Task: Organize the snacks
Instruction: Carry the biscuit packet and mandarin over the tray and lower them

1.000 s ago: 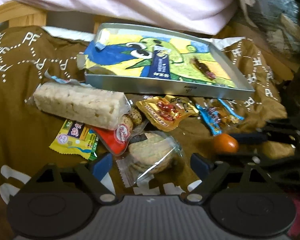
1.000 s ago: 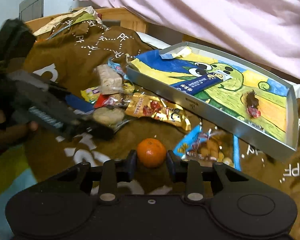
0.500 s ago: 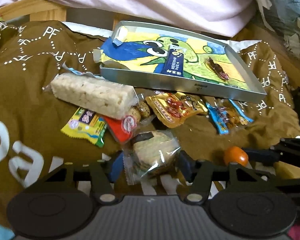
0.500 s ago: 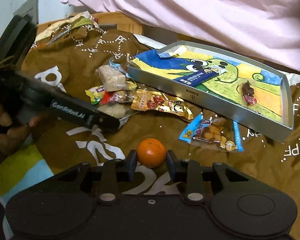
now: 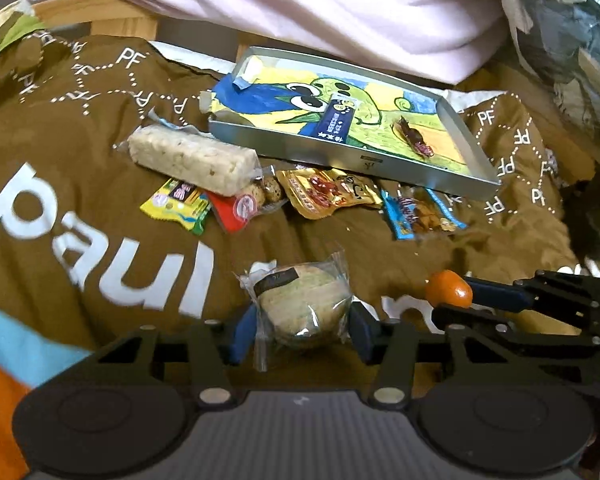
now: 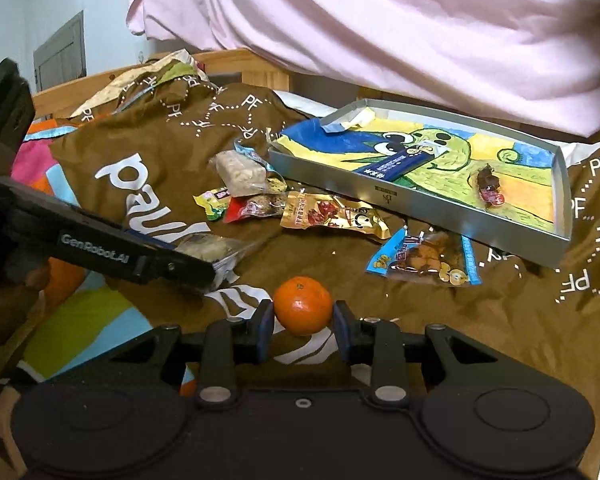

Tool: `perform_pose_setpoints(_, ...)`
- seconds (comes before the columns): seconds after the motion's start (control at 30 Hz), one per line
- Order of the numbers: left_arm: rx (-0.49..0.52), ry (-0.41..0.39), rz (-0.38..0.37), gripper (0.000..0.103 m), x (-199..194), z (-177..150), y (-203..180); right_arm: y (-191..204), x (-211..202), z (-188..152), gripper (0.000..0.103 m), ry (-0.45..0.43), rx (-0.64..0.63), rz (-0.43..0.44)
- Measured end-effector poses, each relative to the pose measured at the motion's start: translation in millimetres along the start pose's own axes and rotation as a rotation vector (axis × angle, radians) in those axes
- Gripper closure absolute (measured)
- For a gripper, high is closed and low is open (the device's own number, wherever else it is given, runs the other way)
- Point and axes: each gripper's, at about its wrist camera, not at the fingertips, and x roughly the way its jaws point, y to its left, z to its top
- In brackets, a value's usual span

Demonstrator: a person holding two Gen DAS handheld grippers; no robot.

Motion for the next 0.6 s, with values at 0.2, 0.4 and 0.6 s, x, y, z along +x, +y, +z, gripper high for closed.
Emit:
perform_pose_setpoints(0.2,-0.022,-0.027,-0.057,0.049,-16,-6,-7,-2,-17,-1,0.069,-0.031,0.023,-0.010)
perform_pose_setpoints(0.4,0.006,-0.091,-0.132,0.049,-20,2,-20,-11,-27,8,0.069,-0.066,0.013,-0.029)
perform_pose_setpoints(0.6,0.034,-0.174,-0.149,0.049,-17,43,-36,-35,-35,31,0.069,-0.114,-0.005,-0.065)
